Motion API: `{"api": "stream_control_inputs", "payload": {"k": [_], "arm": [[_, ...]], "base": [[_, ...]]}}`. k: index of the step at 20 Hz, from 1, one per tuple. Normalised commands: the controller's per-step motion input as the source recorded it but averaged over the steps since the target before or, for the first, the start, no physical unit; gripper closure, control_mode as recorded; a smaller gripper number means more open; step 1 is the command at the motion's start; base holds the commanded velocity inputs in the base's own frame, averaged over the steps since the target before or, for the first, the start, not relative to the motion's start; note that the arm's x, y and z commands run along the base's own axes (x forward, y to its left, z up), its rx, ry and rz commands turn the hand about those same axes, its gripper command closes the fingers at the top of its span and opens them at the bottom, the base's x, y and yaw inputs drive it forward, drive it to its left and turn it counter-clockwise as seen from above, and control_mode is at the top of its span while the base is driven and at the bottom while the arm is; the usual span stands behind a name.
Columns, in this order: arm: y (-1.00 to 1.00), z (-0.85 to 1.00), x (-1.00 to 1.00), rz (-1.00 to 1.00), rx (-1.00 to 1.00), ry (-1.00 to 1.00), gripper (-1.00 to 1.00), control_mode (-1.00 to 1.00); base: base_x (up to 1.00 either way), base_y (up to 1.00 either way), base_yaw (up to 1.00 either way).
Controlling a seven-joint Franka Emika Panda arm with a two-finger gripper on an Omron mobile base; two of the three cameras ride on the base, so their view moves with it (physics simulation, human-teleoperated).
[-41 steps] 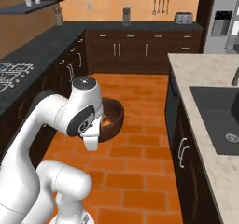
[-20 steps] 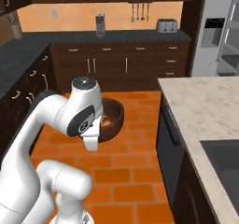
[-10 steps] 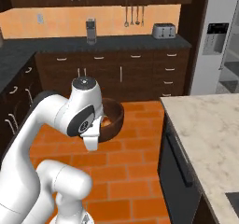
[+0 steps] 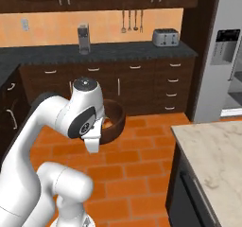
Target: Pick the chicken drumstick and cucumber from their plates and place them in the bowl. Then put the bowl in the fridge.
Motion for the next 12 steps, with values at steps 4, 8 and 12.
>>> {"api": "stream_control_inputs", "payload": {"k": [4, 8, 12], "arm": [[0.00, 0.00, 0.00, 0.00, 0.00, 0.00, 1.00, 1.00], [0.00, 0.00, 0.00, 0.00, 0.00, 0.00, 1.00, 1.00], [0.00, 0.00, 0.00, 0.00, 0.00, 0.00, 1.00, 1.00]], "base": [[1.00, 0.02, -0.11], [1.00, 0.20, -0.35], [1.00, 0.47, -0.54]]}}
